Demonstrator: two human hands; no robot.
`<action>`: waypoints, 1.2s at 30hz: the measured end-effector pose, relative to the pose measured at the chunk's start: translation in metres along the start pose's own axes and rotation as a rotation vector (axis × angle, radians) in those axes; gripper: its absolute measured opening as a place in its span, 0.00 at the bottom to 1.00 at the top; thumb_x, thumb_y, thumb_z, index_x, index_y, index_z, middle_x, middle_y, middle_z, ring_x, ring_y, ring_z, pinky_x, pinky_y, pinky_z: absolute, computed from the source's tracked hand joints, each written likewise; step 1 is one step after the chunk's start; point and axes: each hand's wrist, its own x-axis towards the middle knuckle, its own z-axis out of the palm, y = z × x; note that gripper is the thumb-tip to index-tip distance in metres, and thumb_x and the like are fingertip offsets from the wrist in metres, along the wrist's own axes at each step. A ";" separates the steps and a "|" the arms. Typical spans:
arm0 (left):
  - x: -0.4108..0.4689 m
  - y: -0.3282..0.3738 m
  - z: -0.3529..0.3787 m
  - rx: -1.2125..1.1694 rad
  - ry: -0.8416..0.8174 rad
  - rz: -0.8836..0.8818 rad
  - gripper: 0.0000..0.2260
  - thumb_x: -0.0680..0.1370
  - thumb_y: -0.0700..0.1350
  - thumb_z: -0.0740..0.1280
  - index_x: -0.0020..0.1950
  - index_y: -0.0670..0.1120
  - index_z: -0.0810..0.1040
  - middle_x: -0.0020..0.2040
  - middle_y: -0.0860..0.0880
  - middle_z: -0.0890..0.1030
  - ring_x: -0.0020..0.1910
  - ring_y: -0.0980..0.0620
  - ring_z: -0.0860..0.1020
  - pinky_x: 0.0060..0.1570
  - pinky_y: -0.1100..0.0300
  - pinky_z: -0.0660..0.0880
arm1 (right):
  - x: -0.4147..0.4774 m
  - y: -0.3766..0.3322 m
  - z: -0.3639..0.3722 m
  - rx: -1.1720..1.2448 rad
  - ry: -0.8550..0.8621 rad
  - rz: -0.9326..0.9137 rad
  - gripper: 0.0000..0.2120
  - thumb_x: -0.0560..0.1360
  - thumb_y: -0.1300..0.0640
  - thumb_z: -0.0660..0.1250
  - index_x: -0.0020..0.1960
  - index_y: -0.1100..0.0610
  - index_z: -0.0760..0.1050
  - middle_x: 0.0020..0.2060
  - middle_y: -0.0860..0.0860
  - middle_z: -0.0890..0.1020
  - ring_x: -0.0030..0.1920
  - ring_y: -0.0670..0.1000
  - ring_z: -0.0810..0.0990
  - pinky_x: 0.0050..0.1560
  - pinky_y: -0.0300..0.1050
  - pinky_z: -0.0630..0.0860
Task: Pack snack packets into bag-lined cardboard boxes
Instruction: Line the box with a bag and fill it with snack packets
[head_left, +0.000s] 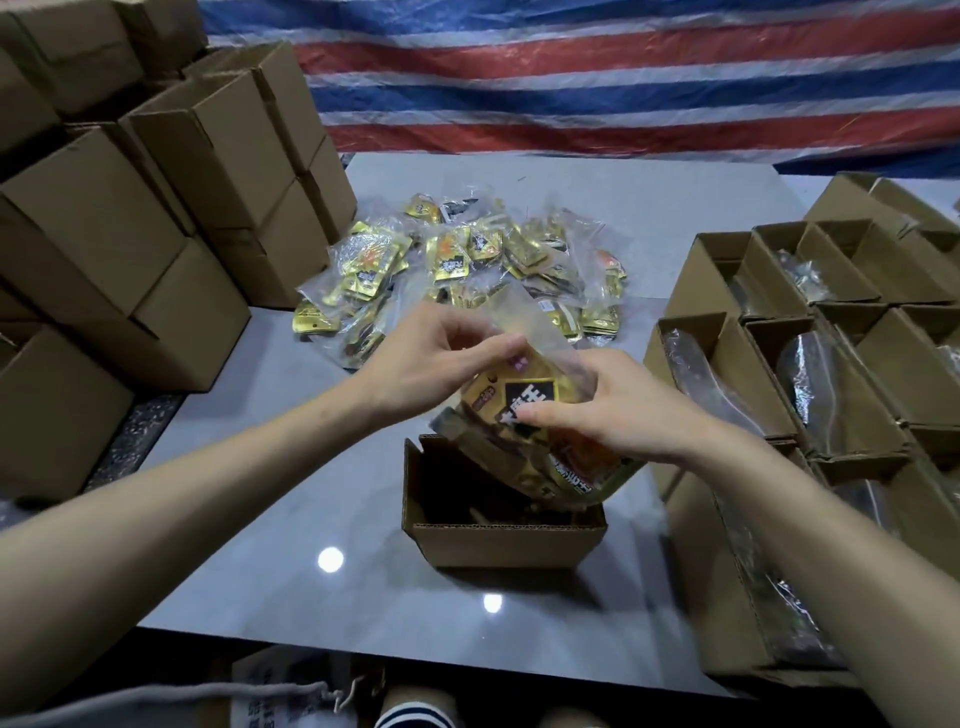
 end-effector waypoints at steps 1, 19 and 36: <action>-0.001 -0.001 0.001 0.006 -0.013 -0.003 0.15 0.78 0.54 0.68 0.45 0.44 0.87 0.38 0.40 0.83 0.32 0.51 0.74 0.32 0.58 0.68 | 0.000 0.002 0.000 -0.018 -0.002 -0.003 0.13 0.74 0.47 0.75 0.58 0.45 0.81 0.49 0.53 0.86 0.51 0.56 0.83 0.58 0.60 0.77; -0.011 -0.009 0.006 0.367 -0.319 -0.310 0.09 0.77 0.43 0.74 0.38 0.45 0.78 0.31 0.53 0.80 0.33 0.54 0.78 0.42 0.53 0.77 | 0.000 0.016 0.019 -0.348 0.124 0.082 0.11 0.71 0.53 0.76 0.40 0.48 0.73 0.38 0.44 0.79 0.41 0.45 0.78 0.46 0.49 0.77; -0.012 -0.023 0.004 0.477 0.064 -0.193 0.07 0.71 0.49 0.79 0.35 0.54 0.84 0.28 0.65 0.78 0.32 0.64 0.75 0.34 0.58 0.72 | -0.012 0.025 -0.002 -0.501 0.539 0.151 0.09 0.69 0.57 0.74 0.35 0.45 0.77 0.35 0.40 0.78 0.45 0.49 0.76 0.42 0.45 0.67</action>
